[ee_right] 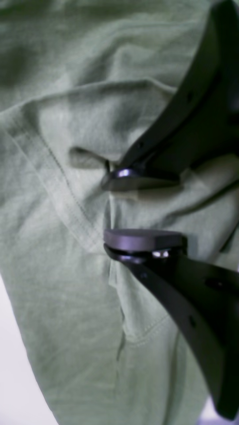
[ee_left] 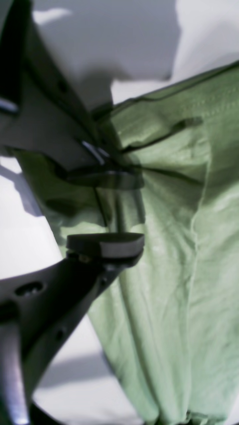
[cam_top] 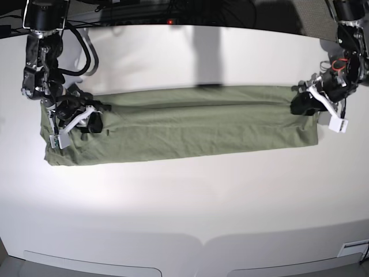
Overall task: Fold the T-shirt properly
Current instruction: 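Regrasp both ends of the folded strip with both grippers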
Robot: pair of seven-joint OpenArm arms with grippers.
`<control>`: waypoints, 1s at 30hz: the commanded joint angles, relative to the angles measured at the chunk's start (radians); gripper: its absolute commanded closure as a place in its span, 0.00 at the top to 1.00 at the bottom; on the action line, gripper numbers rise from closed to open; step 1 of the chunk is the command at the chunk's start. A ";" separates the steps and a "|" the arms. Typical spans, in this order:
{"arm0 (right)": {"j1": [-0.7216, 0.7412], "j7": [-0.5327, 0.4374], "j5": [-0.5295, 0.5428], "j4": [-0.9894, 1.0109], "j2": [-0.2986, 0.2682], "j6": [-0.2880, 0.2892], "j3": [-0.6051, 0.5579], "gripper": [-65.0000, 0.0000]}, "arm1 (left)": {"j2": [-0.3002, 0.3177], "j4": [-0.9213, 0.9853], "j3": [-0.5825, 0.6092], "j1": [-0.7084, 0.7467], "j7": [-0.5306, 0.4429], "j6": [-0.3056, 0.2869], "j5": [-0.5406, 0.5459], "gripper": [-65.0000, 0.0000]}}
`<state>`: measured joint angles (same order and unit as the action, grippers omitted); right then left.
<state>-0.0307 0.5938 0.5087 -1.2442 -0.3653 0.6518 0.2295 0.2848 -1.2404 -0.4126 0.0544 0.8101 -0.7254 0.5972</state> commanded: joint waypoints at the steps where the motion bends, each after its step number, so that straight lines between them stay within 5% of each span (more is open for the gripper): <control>1: 0.002 0.048 -0.002 -0.014 -0.008 0.015 0.000 0.31 | 0.018 -0.005 -0.005 -0.012 0.003 0.027 -0.045 0.34; 20: 0.002 0.069 0.001 -0.424 -0.009 0.020 0.000 0.31 | 0.018 -0.005 -0.005 -0.043 -0.056 0.027 0.084 0.36; 25: 0.002 0.069 0.001 -0.438 -0.009 0.019 0.000 0.31 | 0.018 -0.005 -0.005 -0.044 -0.056 0.027 0.084 0.71; 30: 0.003 0.068 0.001 -0.438 -0.009 0.019 0.000 0.31 | 0.018 -0.007 -0.007 -0.074 0.016 0.027 0.085 0.70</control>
<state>-0.0437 0.6861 0.5003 -1.6634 -0.3599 0.6666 0.2237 0.2855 -1.2324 -0.4145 -0.0029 0.8383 -0.6914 0.6746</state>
